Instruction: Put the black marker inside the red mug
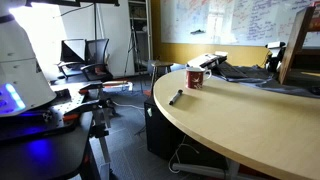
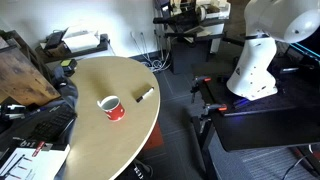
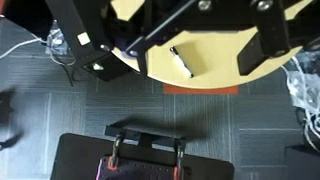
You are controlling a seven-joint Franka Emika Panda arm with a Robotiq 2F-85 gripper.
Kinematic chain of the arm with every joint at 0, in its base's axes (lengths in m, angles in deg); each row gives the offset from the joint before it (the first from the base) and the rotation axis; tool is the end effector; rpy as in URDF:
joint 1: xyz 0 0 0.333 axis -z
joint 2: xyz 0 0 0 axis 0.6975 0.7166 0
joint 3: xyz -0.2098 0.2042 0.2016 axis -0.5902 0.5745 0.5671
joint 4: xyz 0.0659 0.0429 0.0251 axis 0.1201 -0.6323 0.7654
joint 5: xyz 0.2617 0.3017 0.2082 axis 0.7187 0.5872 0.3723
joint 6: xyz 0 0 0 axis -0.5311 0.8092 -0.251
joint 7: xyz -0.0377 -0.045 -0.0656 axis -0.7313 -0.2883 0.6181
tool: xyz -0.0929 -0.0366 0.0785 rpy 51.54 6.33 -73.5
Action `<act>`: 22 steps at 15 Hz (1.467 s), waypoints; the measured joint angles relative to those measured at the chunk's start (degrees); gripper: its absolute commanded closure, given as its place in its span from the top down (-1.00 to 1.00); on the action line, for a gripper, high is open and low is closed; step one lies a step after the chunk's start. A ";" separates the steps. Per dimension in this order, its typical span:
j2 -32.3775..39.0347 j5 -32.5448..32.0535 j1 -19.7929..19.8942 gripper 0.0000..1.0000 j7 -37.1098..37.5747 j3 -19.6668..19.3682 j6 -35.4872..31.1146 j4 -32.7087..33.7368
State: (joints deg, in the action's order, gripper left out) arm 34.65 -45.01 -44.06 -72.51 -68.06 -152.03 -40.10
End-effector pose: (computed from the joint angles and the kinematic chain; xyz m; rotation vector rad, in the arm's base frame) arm 0.4599 -0.0104 0.5396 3.0377 0.2607 -0.3424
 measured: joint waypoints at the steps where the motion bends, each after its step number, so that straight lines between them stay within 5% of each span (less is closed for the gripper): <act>1: 0.00 0.00 0.00 1.00 0.00 0.00 0.00 0.00; 9: 0.02 -0.71 -0.25 1.00 -2.29 -0.01 -2.11 -0.54; 18: 7.79 -1.29 -2.28 1.00 -22.51 -3.56 -45.42 -18.89; 22: 16.05 -0.06 -2.66 1.00 -32.64 -4.85 -55.07 -21.70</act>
State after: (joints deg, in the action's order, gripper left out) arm 50.70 -45.08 -46.72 -105.15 -72.91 -207.10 -61.80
